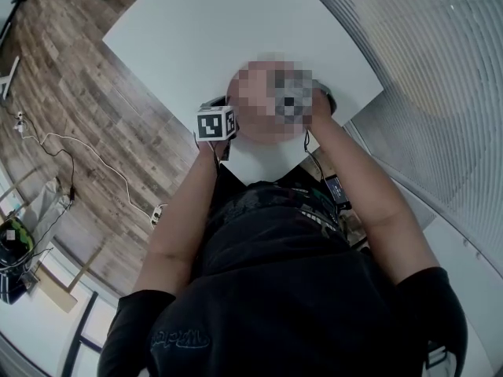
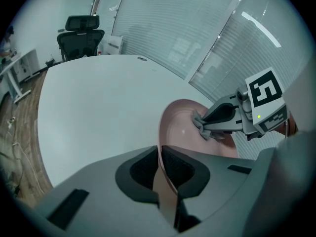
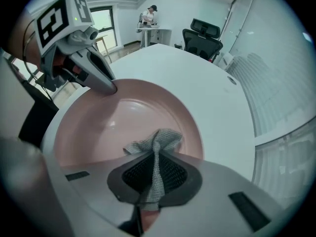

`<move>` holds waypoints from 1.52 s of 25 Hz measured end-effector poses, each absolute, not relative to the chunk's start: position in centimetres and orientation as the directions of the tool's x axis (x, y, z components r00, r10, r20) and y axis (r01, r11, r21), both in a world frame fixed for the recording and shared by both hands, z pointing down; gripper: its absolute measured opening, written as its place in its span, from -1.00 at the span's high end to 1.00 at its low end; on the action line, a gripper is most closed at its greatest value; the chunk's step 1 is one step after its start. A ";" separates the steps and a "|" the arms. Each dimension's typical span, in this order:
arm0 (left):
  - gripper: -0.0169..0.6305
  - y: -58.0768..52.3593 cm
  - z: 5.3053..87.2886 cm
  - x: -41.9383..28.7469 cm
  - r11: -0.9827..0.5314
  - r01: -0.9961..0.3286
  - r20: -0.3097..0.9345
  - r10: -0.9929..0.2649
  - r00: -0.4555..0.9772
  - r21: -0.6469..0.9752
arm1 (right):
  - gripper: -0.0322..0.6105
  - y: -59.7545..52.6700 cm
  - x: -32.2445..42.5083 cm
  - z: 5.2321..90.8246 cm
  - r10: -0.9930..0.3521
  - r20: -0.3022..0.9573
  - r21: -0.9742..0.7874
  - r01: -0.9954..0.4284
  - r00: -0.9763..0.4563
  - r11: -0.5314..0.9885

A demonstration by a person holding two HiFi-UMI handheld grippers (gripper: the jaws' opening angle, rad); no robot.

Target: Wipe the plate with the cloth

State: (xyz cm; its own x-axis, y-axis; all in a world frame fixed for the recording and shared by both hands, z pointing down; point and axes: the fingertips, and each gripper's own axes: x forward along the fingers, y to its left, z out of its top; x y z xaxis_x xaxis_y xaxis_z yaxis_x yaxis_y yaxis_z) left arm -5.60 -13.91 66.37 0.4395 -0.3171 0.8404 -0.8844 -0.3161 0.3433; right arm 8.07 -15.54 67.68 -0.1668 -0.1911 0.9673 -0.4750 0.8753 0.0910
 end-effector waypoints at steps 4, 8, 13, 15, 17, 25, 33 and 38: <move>0.83 -13.9 66.6 -5.7 -0.308 -0.889 0.841 -0.324 0.434 0.340 | 0.77 -16.1 5.1 67.8 -0.198 0.959 0.093 -0.437 -0.202 0.895; 0.83 -13.9 66.5 -5.6 -0.311 -0.888 0.841 -0.325 0.434 0.338 | 0.77 -15.2 2.9 67.5 -0.198 0.948 0.074 -0.436 -0.248 0.897; 0.83 -13.9 66.6 -5.8 -0.305 -0.894 0.845 -0.329 0.422 0.327 | 0.77 -12.7 0.6 67.8 -0.168 0.943 0.053 -0.368 -0.289 0.928; 0.83 -14.0 66.7 -5.7 -0.305 -0.894 0.844 -0.331 0.421 0.327 | 0.77 -11.9 0.2 67.8 -0.155 0.942 0.041 -0.356 -0.299 0.934; 0.83 -14.1 66.7 -5.8 -0.311 -0.894 0.846 -0.330 0.419 0.322 | 0.77 -10.9 -0.2 67.7 -0.133 0.939 0.011 -0.359 -0.317 0.933; 0.82 -14.0 66.8 -5.7 -0.332 -0.892 0.848 -0.331 0.414 0.306 | 0.77 -7.4 -0.3 67.8 -0.073 0.938 -0.056 -0.356 -0.340 0.933; 0.80 -14.6 65.4 -5.8 -0.374 -0.884 0.822 -0.381 0.423 0.282 | 0.77 -5.2 0.6 67.4 -0.089 0.936 -0.078 -0.450 -0.339 0.889; 0.75 -13.8 64.6 -5.7 -0.395 -0.868 0.815 -0.367 0.448 0.300 | 0.77 -4.8 0.9 66.3 -0.131 0.913 -0.125 -0.570 -0.387 0.812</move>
State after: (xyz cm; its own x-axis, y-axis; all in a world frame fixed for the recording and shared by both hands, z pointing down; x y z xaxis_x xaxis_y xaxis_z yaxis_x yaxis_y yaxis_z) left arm -5.65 -13.85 64.57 0.4485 -0.3674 0.8148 -0.8682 -0.3955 0.2996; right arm 0.95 -4.80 66.32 -0.3866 -0.1307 0.9130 -0.5703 0.8118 -0.1253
